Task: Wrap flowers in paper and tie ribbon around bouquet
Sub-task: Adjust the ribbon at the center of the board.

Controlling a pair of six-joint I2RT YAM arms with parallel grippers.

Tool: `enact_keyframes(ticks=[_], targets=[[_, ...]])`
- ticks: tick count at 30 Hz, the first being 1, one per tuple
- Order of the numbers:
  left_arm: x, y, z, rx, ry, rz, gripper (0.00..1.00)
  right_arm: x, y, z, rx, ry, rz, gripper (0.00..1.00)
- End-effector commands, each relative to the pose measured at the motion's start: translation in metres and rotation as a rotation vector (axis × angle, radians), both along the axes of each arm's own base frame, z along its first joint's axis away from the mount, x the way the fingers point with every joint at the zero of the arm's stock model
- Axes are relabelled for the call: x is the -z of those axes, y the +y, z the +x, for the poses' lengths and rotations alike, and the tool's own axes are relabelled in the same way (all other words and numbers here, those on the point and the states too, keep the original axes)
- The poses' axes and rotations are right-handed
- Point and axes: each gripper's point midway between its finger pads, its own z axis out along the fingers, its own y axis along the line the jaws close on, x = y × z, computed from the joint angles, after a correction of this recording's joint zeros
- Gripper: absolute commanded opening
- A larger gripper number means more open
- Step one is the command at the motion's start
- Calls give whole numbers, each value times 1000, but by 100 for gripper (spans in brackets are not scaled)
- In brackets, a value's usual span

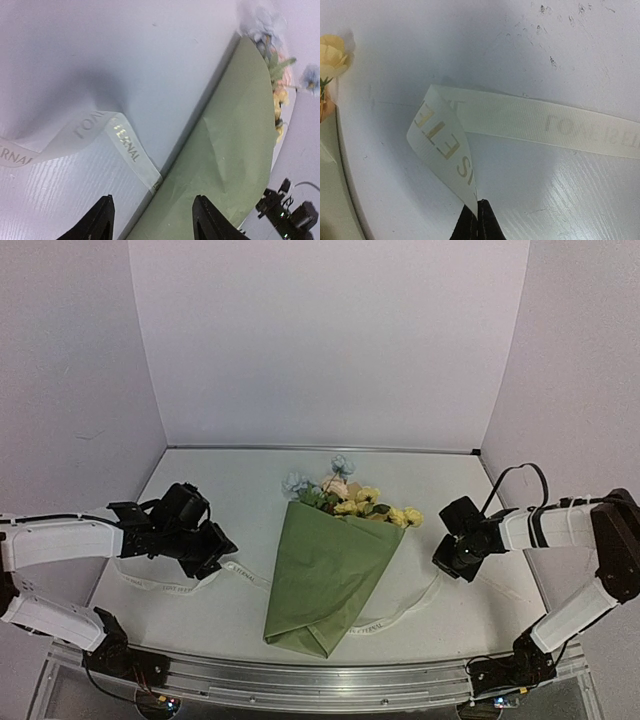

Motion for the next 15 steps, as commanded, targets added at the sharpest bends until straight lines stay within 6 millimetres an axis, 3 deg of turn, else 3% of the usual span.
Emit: enact_keyframes(ticks=[1,5,15], targets=[[12,36,5,-348,21,-20,58,-9,0,2,-24,-21,-1,0],[24,49,4,-452,38,-19,60,-9,1,1,-30,-24,4,0],[49,45,10,-515,83,-33,63,-7,3,1,-23,-25,25,0]])
